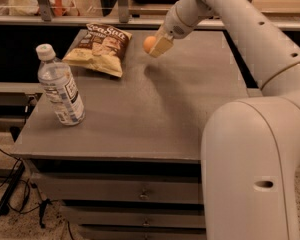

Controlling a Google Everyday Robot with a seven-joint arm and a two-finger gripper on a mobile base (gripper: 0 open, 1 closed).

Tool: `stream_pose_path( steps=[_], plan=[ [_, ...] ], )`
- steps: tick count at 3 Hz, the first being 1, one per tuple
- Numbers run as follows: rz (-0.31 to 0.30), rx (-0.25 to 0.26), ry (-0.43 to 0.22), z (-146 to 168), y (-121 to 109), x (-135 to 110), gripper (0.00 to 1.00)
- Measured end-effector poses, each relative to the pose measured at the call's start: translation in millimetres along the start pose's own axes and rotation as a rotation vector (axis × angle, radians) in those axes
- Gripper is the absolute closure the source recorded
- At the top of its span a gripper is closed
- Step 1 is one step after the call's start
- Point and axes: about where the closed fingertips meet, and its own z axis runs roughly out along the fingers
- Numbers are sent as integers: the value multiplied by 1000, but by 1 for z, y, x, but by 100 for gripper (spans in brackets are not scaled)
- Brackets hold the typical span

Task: Move orange near brown chip bag

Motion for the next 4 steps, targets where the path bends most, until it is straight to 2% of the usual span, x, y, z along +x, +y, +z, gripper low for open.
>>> stream_pose_path(
  steps=[1, 2, 3, 4],
  plan=[
    [-15, -9, -26, 31, -2, -16, 100],
    [-33, -44, -55, 53, 3, -31, 100],
    [-33, -74, -67, 67, 7, -38, 82],
    [-32, -89, -73, 74, 9, -42, 60]
  ],
)
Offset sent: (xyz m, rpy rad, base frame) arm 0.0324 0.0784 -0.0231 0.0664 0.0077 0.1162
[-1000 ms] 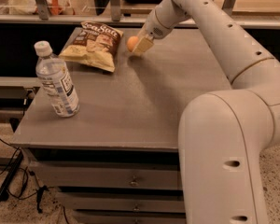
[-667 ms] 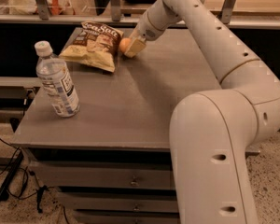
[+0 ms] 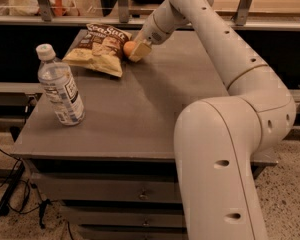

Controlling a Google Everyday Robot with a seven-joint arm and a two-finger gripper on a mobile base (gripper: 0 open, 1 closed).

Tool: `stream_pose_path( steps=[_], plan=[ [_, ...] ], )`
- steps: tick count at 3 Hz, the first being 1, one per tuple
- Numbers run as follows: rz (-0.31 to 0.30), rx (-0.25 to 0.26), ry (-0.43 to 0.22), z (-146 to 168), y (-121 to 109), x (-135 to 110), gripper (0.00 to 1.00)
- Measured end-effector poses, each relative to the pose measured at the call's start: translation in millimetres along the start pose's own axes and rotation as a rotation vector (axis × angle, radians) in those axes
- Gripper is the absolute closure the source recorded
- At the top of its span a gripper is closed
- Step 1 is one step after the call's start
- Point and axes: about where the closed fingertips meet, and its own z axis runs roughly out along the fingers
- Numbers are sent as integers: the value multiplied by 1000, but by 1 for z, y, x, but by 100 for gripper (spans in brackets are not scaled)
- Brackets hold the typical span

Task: Move orange near brown chip bag

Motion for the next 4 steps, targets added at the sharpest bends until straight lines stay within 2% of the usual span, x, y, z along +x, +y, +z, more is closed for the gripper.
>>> stream_pose_path(
  steps=[2, 3, 4],
  plan=[
    [0, -1, 0, -1, 0, -1, 13],
    [13, -11, -1, 0, 0, -4, 0],
    [28, -23, 6, 1, 0, -6, 0]
  ],
)
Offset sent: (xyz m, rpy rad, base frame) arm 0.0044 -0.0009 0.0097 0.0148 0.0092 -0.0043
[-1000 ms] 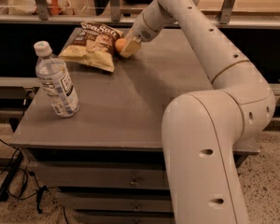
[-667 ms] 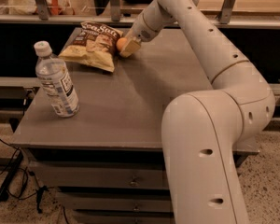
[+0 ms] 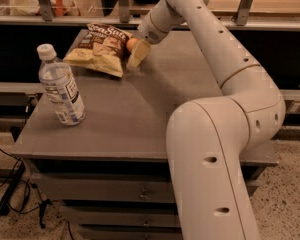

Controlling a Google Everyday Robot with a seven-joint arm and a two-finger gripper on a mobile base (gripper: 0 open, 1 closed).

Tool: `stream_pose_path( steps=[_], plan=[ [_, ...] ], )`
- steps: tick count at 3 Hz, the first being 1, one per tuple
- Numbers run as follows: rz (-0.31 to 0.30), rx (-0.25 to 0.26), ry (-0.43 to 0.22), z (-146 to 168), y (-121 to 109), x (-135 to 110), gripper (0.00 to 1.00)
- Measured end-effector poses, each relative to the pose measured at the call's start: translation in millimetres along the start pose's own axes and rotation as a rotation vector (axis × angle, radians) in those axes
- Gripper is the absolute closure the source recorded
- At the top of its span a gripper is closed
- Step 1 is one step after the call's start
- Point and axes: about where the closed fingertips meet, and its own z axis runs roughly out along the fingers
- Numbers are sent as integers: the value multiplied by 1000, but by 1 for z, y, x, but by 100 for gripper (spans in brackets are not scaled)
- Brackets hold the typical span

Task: Move orange near brown chip bag

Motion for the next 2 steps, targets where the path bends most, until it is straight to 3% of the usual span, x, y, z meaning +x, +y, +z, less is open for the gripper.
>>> stream_pose_path(
  steps=[2],
  plan=[
    [17, 15, -7, -15, -5, -1, 0]
  ],
)
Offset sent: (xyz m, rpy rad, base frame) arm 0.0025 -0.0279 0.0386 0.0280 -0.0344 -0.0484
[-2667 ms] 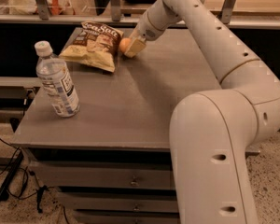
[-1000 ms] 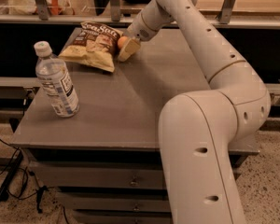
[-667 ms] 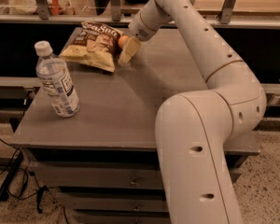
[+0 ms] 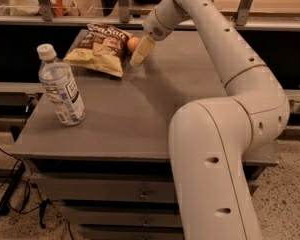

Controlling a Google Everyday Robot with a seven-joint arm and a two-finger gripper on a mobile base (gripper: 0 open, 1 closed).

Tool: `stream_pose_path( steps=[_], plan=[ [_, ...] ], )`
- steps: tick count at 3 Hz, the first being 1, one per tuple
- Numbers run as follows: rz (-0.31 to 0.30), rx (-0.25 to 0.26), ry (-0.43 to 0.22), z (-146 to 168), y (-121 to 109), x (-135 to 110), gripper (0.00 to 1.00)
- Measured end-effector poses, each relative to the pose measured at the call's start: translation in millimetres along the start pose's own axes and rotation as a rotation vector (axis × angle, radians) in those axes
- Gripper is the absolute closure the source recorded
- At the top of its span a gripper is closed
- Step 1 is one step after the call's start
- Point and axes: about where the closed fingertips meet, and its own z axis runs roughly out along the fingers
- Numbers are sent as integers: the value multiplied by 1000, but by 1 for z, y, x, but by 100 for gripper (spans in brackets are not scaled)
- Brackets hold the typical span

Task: Move orange near brown chip bag

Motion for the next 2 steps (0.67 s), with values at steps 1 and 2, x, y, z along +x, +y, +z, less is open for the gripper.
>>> stream_pose_path(
  steps=[1, 2],
  plan=[
    [1, 45, -18, -24, -8, -1, 0],
    [11, 84, -28, -48, -15, 4, 0]
  ],
)
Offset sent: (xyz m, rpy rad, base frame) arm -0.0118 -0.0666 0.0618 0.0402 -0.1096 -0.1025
